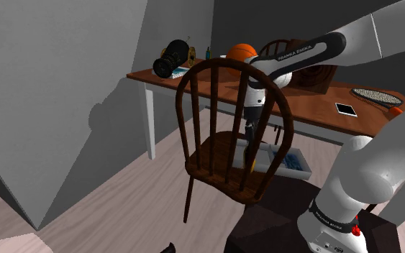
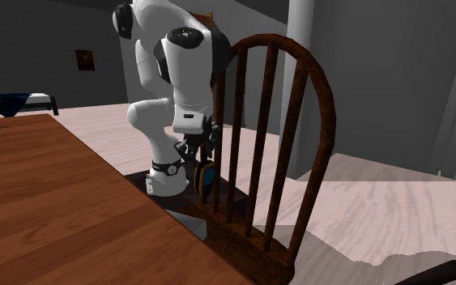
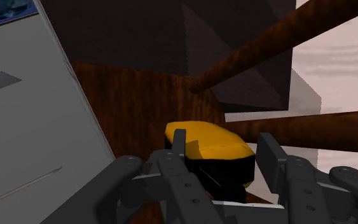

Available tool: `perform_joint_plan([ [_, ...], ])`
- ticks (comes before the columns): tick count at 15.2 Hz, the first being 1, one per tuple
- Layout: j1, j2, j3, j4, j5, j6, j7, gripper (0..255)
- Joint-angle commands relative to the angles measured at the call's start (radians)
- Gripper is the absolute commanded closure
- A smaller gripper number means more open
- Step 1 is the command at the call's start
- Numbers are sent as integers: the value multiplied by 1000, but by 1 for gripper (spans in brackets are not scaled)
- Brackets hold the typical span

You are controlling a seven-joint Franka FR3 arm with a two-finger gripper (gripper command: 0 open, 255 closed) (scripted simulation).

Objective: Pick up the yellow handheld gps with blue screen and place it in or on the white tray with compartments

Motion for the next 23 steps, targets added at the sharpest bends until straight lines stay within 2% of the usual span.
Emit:
perform_joint_plan([
  [1,0,-10,1,19,-2,-29,6,255],
  [8,-1,-44,4,79,-5,-121,26,255],
  [15,-85,-40,-113,155,-124,-213,-122,255],
  [23,-160,39,-246,307,-233,-295,-311,255],
])
